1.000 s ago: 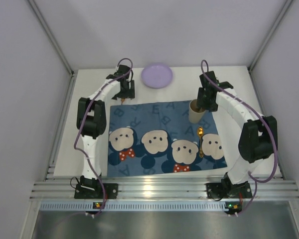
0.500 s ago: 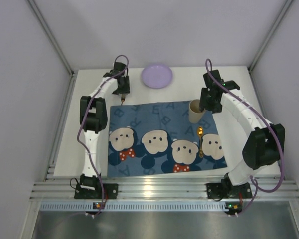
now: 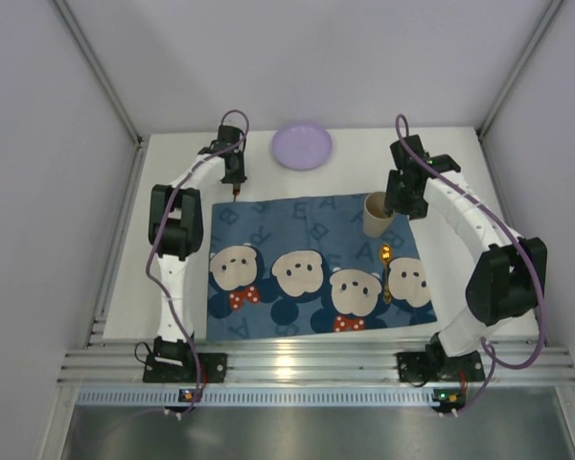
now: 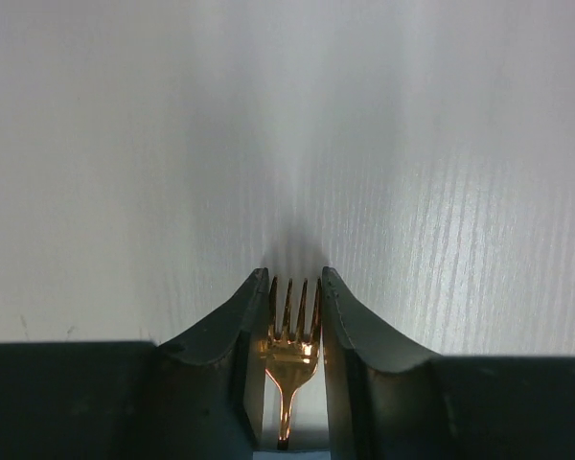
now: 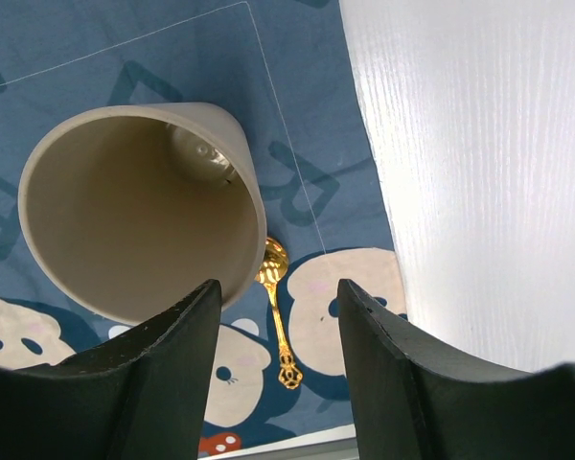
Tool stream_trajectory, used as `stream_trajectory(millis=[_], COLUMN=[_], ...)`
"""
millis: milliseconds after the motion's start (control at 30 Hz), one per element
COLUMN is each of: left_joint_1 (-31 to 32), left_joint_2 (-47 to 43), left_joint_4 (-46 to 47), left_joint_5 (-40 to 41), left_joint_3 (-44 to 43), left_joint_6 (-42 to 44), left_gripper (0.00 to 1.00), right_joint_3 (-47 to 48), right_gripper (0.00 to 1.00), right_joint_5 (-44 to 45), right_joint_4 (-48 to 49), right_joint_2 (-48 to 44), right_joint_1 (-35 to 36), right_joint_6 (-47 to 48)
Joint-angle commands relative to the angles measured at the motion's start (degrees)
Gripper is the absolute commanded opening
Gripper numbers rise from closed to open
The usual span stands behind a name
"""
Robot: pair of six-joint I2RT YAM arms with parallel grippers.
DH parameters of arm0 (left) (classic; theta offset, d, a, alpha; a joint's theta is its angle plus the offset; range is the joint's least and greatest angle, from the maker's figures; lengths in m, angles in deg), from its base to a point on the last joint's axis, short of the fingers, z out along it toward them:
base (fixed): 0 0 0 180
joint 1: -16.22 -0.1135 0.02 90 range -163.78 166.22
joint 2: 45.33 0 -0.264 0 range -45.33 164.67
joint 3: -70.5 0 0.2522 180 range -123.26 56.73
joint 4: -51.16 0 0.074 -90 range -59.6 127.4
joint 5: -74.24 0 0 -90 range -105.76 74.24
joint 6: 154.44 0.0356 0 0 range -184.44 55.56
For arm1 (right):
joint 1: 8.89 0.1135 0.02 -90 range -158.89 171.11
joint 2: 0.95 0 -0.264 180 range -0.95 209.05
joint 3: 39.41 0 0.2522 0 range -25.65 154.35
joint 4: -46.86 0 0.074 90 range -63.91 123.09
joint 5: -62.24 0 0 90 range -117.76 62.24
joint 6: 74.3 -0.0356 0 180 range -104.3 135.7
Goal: Set the dinner table for one person
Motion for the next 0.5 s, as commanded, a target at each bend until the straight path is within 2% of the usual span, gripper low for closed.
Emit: stream_trajectory(millis=[0, 133, 300, 333, 467], left_joint_1=[-1.5, -2.7, -4.0, -4.1, -4.2], left_joint_2=[2.0, 2.8, 0.1, -0.9, -6.0], left_joint_4=[-6.1, -8.0, -8.6, -7.8, -2.2], left_joint_5=[1.9, 6.8, 17.5, 21.3, 27.3], left_joint_3=[0.6, -4.3, -6.9, -6.8, -5.4], left_joint_6=[1.5, 2.0, 1.4, 1.5, 4.6], left_gripper=[0.16, 0.0, 0.0, 0.0, 0.0], right_joint_3=[0.3, 1.7, 3.4, 3.4, 3.2], right_gripper=[0.52, 0.52, 0.54, 0.53, 0.54], right_joint_5=[1.1, 1.7, 2.7, 2.7, 2.1], right_joint_4=[-0.5, -1.1, -1.9, -1.9, -1.6], right_joint_2=[0.2, 0.4, 0.0, -0.1, -0.3], right_joint_1=[0.3, 0.3, 0.2, 0.3, 0.4], right_joint_6=[-0.5, 0.0, 0.3, 0.3, 0.3])
